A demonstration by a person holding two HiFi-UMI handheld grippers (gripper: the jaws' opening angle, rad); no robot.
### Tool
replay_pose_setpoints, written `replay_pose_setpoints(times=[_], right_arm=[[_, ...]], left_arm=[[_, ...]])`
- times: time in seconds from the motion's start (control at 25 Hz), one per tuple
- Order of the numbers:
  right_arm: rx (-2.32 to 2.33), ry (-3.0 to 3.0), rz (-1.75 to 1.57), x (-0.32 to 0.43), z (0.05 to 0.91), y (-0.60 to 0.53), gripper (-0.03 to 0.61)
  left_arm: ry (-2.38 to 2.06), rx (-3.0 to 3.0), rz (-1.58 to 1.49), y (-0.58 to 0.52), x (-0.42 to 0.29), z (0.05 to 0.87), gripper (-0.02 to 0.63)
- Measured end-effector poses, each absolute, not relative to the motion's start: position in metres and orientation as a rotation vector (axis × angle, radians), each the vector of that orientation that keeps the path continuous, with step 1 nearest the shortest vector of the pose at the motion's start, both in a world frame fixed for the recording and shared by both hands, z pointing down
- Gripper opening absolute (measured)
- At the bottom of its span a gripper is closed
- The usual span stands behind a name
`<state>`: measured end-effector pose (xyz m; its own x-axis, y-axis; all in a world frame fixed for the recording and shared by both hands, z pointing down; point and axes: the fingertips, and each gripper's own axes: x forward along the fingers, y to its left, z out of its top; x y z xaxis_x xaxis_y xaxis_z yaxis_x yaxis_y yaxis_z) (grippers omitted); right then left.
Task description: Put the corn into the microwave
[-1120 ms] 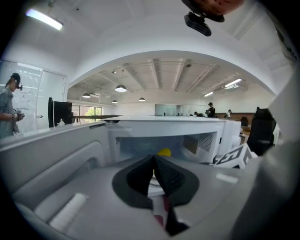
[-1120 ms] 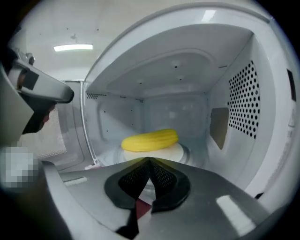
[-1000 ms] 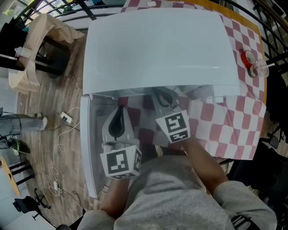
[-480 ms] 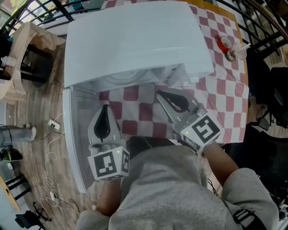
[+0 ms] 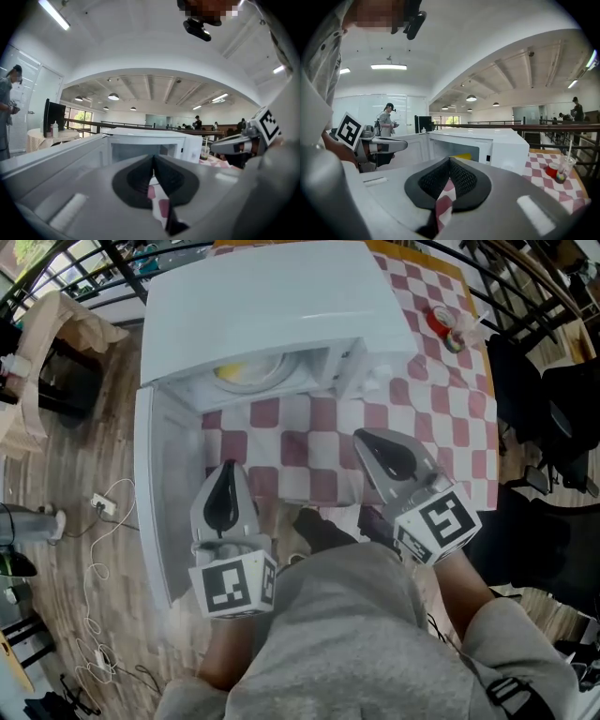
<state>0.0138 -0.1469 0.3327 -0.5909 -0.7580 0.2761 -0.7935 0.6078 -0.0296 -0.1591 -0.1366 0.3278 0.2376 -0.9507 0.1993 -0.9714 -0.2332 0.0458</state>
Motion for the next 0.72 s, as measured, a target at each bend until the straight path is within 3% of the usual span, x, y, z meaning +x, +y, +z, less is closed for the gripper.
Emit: replay_pose_setpoints(times=[0.44, 0.72], right_arm=[[1.343, -2.636, 0.174, -0.001, 0.308, -0.017, -0.002], [1.342, -2.600, 0.191, 0.027, 0.310, 0.037, -0.002]], left_arm=[[-1.864, 2.363, 0.132, 0.000, -0.174, 0.314, 0.009], [-1.838, 2.369, 0.147, 0.049, -0.158, 0.311, 0.009]])
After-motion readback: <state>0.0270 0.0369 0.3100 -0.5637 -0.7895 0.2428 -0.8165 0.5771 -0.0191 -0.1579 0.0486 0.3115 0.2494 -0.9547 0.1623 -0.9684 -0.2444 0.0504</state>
